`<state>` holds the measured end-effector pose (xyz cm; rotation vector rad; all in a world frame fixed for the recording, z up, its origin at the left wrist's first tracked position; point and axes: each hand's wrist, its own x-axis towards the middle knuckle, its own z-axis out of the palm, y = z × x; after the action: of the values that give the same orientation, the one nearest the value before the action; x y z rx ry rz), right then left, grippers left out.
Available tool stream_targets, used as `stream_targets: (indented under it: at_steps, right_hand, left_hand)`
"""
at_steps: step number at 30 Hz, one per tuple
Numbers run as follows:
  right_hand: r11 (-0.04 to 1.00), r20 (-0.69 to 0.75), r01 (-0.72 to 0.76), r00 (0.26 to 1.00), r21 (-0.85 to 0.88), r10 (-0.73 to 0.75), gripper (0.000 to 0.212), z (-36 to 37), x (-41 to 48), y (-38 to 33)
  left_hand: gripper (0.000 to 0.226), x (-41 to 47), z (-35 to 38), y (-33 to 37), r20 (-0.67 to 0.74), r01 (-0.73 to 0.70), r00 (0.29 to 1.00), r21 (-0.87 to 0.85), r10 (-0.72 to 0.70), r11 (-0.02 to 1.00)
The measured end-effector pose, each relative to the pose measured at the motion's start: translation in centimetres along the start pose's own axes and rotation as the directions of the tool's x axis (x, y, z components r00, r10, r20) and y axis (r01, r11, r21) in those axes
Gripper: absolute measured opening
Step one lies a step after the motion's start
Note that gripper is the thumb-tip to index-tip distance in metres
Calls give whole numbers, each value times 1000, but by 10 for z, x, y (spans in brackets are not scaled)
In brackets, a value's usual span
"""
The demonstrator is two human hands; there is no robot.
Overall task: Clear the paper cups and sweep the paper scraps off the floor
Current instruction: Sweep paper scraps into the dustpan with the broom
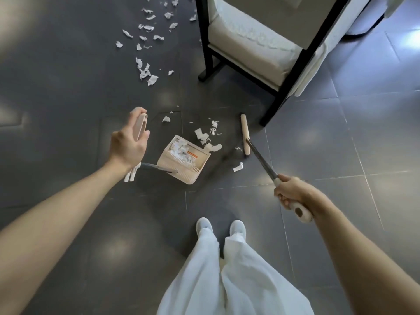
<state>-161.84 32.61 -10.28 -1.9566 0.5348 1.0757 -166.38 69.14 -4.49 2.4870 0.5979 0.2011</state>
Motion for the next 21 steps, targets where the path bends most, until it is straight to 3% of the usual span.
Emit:
stream_targets:
  at_steps: [5, 10, 15, 18, 21]
  right_hand:
    - [999, 147, -40, 988, 9, 39, 25, 59, 15, 1]
    - [996, 247, -48, 969, 78, 27, 57, 76, 13, -27]
    - [994, 209, -36, 978, 99, 14, 61, 65, -2, -20]
    - [996, 133, 39, 990, 78, -49, 49, 58, -17, -7]
    - [995, 64, 57, 996, 81, -62, 50, 48, -15, 1]
  left_hand:
    - [42, -26, -4, -23, 7, 56, 998, 15, -56, 998]
    - [42, -38, -8, -31, -19, 110, 994, -14, -111, 994]
    - [40, -42, -4, -33, -20, 150, 988, -36, -151, 988]
    - [41, -39, -2, -23, -18, 107, 994, -32, -108, 994]
    - [40, -31, -3, -18, -12, 67, 998, -14, -67, 998]
